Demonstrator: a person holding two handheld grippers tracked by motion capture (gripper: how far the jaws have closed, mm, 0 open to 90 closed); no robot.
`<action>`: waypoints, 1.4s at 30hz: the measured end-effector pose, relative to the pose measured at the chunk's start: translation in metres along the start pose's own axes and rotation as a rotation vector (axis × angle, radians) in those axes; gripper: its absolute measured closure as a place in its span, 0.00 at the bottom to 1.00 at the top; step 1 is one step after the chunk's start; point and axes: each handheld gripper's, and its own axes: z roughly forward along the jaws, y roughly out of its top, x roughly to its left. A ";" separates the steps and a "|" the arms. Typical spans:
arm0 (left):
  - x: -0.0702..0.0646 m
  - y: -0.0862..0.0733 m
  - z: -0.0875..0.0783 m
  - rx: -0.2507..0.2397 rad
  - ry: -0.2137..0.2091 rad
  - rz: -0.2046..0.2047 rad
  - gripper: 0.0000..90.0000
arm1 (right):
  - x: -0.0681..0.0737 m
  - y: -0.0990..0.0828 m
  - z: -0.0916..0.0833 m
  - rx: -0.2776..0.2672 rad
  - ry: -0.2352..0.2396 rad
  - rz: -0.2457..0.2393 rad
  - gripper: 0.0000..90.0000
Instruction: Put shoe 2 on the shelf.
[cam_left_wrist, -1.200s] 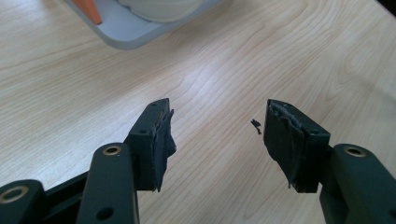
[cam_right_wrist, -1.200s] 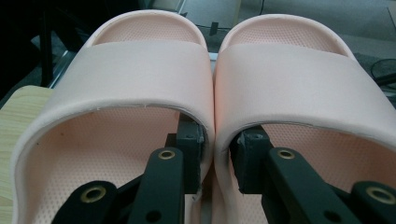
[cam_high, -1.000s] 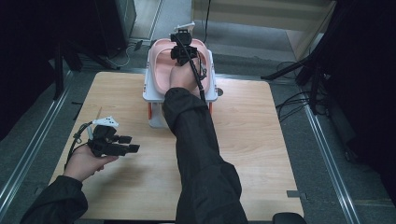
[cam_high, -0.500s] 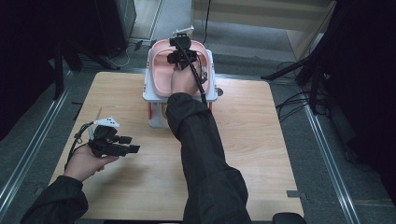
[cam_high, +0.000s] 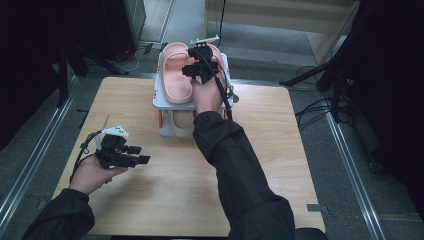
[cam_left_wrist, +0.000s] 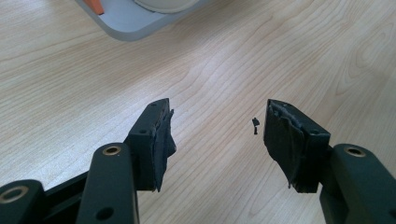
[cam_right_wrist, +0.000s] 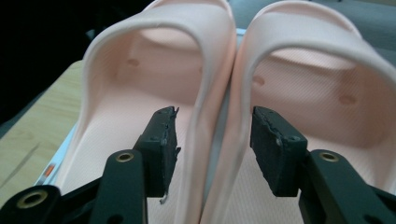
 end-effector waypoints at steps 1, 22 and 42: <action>0.000 0.000 0.000 -0.001 -0.002 0.002 0.46 | -0.001 -0.003 -0.003 -0.002 0.033 -0.004 0.55; 0.007 -0.004 0.007 0.001 0.018 -0.003 0.44 | -0.023 -0.066 -0.062 0.025 0.368 -0.206 0.61; -0.003 0.001 0.015 0.006 0.006 0.028 0.44 | -0.036 -0.149 -0.110 -0.013 0.517 -0.372 0.58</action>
